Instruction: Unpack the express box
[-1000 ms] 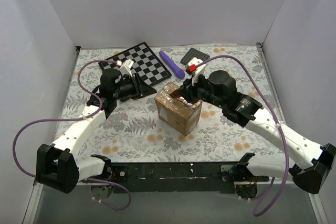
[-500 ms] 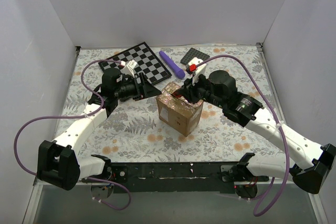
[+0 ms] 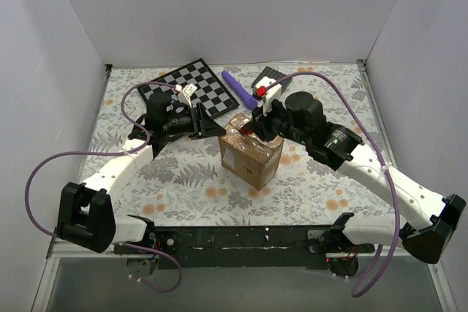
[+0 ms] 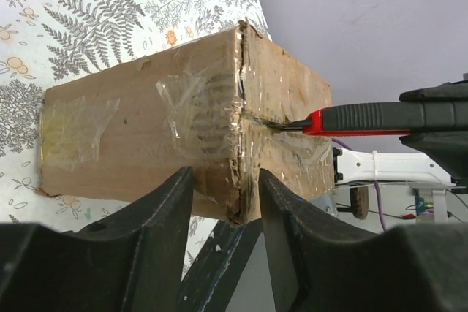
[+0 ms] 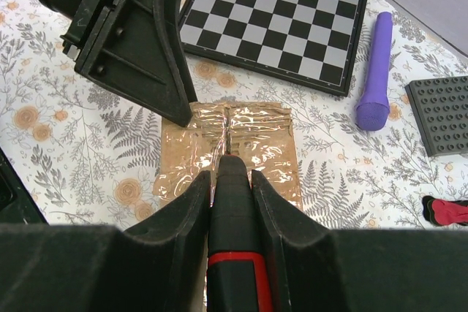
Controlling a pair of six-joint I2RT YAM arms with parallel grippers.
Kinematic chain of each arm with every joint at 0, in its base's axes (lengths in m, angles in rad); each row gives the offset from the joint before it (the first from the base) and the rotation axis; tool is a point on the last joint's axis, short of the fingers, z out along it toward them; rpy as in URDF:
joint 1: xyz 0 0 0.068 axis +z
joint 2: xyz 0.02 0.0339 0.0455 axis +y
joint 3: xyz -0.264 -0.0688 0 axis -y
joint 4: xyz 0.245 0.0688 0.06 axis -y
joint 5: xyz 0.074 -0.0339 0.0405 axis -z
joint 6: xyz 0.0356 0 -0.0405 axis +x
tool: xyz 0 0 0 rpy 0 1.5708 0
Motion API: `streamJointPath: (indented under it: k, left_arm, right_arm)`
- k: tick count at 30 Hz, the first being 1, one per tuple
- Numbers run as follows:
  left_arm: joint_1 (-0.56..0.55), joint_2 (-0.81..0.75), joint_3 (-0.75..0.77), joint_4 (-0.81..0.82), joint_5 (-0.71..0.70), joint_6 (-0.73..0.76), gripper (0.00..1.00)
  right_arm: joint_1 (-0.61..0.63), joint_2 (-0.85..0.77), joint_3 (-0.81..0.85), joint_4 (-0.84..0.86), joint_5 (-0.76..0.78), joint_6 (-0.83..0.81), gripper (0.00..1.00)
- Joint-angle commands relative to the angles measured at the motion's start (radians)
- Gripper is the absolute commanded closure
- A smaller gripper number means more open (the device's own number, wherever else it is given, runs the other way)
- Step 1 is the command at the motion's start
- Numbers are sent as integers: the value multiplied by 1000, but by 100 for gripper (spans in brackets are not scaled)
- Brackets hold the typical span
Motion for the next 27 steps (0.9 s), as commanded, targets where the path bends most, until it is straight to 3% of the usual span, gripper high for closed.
streamJointPath:
  k: [1, 3, 7, 8, 13, 18, 27]
  left_arm:
    - [0, 7, 34, 16, 41, 1, 64]
    - [0, 9, 36, 18, 39, 2, 67]
    - [0, 10, 37, 21, 39, 1, 98]
    - [-2, 12, 39, 22, 39, -1, 100]
    - [-2, -13, 27, 28, 5, -19, 100]
    - [-3, -91, 5, 8, -158, -30, 100]
    - [-2, -149, -2, -70, -311, -64, 100]
  right_arm:
    - [2, 7, 54, -39, -11, -17, 99]
    - [2, 9, 57, -44, -8, -21, 99]
    - [4, 13, 68, -56, -5, -29, 99]
    - [4, 18, 69, -58, -5, -29, 99]
    - [4, 33, 92, -70, 3, -31, 99]
    - [4, 47, 137, -85, 26, 9, 99]
    - [10, 82, 206, -156, 47, 75, 99]
